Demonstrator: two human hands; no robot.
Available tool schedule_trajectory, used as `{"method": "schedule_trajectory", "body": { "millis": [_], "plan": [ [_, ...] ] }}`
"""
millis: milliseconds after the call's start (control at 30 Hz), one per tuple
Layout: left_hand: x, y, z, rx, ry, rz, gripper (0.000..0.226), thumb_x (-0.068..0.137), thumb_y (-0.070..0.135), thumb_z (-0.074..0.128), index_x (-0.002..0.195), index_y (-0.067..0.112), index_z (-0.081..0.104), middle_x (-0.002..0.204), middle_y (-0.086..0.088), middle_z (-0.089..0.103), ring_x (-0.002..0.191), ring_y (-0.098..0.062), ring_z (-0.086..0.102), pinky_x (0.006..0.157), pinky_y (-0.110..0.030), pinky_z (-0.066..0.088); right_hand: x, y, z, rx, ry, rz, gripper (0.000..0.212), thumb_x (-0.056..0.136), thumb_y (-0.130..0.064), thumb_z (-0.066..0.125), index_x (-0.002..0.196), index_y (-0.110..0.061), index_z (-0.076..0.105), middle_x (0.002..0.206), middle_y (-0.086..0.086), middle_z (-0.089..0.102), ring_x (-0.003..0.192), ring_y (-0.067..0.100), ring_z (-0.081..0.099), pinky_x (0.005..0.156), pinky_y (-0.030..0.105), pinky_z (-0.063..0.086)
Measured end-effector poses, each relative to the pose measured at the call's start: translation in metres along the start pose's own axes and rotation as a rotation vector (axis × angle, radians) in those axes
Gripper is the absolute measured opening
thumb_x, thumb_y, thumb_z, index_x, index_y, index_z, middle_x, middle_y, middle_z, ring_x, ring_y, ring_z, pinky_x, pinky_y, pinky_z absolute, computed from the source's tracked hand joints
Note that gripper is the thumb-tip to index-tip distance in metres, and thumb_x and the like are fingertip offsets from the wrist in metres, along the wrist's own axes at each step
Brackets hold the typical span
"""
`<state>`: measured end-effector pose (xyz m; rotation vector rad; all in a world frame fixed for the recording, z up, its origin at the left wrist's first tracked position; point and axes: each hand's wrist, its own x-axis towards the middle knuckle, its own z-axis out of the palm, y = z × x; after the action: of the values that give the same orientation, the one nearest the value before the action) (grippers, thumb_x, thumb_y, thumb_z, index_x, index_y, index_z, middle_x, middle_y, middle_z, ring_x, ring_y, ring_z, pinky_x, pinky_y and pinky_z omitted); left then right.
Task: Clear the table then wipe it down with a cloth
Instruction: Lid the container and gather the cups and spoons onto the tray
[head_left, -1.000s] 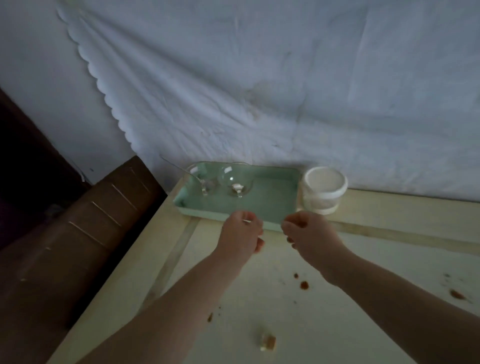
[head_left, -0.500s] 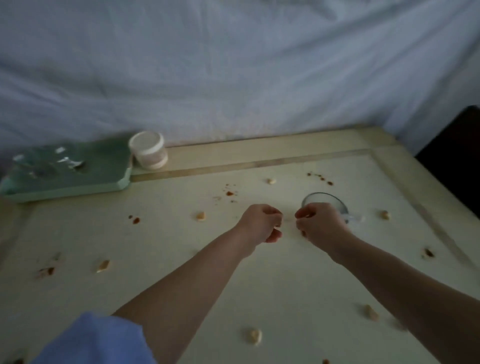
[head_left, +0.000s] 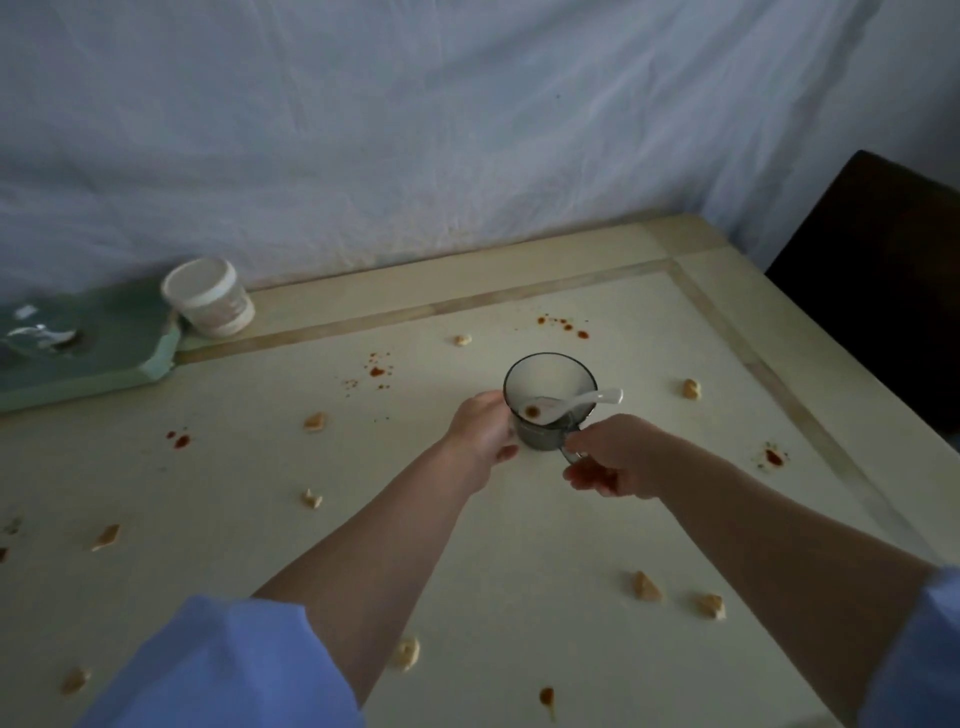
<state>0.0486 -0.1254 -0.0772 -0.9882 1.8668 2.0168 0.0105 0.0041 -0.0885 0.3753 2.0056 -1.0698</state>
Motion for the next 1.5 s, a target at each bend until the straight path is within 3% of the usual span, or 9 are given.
{"method": "schedule_trajectory", "body": {
  "millis": [100,333,667,833,967,1067,1267,1400,1500],
  "plan": [
    [-0.002,0.000,-0.007,-0.048,-0.020,-0.012,0.017,0.096,0.011,0.042,0.099,0.019,0.057,0.083,0.004,0.054,0.076,-0.014,0.050,0.085,-0.036,0.046,0.006,-0.003,0.003,-0.044,-0.061,0.043,0.025,0.099,-0.023,0.040,0.077,-0.011,0.046,0.069,0.008,0.057,0.058,0.016,0.058,0.046,0.020,0.032],
    [-0.010,0.017,-0.057,-0.175,0.036,0.010,0.026,0.091,-0.001,0.042,0.075,0.016,0.053,0.077,-0.002,0.052,0.070,-0.016,0.051,0.077,-0.035,0.049,-0.012,-0.053,0.042,-0.041,-0.041,0.003,0.026,0.098,-0.027,0.043,0.080,-0.008,0.047,0.068,0.009,0.056,0.055,0.013,0.052,0.047,0.019,0.031],
    [-0.044,0.069,-0.286,-0.483,0.427,0.260,0.029,0.090,-0.003,0.044,0.110,0.013,0.058,0.087,-0.004,0.061,0.076,-0.019,0.060,0.076,-0.032,0.052,-0.066,-0.212,0.230,-0.175,-0.257,-0.345,0.026,0.097,-0.028,0.041,0.079,-0.010,0.047,0.061,0.007,0.055,0.045,0.010,0.045,0.036,0.014,0.029],
    [-0.036,0.077,-0.394,-0.458,0.474,0.319,0.029,0.090,-0.006,0.043,0.084,0.015,0.060,0.082,0.000,0.062,0.081,-0.019,0.060,0.080,-0.036,0.050,-0.049,-0.276,0.338,-0.085,-0.363,-0.333,0.018,0.095,-0.022,0.041,0.083,-0.011,0.048,0.061,0.006,0.055,0.029,0.006,0.045,0.034,0.010,0.029],
    [-0.004,0.065,-0.459,-0.430,0.500,0.291,0.021,0.092,-0.001,0.047,0.105,0.011,0.058,0.089,-0.001,0.061,0.082,-0.019,0.058,0.078,-0.035,0.050,-0.021,-0.314,0.403,-0.019,-0.379,-0.292,0.015,0.097,-0.024,0.038,0.090,-0.014,0.046,0.063,0.006,0.052,0.046,0.010,0.045,0.042,0.016,0.028],
    [0.016,0.049,-0.491,-0.392,0.508,0.264,0.016,0.091,0.003,0.049,0.092,0.012,0.062,0.092,-0.004,0.059,0.087,-0.022,0.057,0.074,-0.030,0.050,0.005,-0.336,0.436,-0.005,-0.316,-0.288,0.017,0.097,-0.025,0.038,0.083,-0.017,0.044,0.063,0.004,0.050,0.047,0.011,0.046,0.043,0.018,0.026],
    [0.047,0.021,-0.528,-0.304,0.445,0.234,0.019,0.092,0.008,0.052,0.089,0.022,0.064,0.099,-0.002,0.064,0.093,-0.018,0.061,0.078,-0.030,0.053,0.058,-0.362,0.480,0.011,-0.242,-0.211,0.025,0.100,-0.027,0.032,0.077,-0.018,0.040,0.064,0.002,0.047,0.016,0.009,0.041,0.032,0.003,0.027],
    [0.061,0.005,-0.540,-0.277,0.433,0.224,0.016,0.092,0.011,0.053,0.090,0.021,0.065,0.108,-0.006,0.066,0.102,-0.022,0.063,0.077,-0.029,0.055,0.083,-0.366,0.501,0.059,-0.216,-0.168,0.017,0.098,-0.031,0.039,0.095,-0.015,0.044,0.063,0.004,0.048,0.028,0.013,0.045,0.030,0.005,0.028],
    [0.067,-0.003,-0.543,-0.273,0.431,0.215,0.017,0.091,0.009,0.053,0.089,0.019,0.066,0.106,-0.007,0.067,0.100,-0.023,0.064,0.083,-0.032,0.055,0.094,-0.368,0.505,0.022,-0.215,-0.247,0.026,0.099,-0.022,0.036,0.077,-0.012,0.045,0.065,0.003,0.046,0.045,0.013,0.046,0.033,0.012,0.032]
  ]
}}
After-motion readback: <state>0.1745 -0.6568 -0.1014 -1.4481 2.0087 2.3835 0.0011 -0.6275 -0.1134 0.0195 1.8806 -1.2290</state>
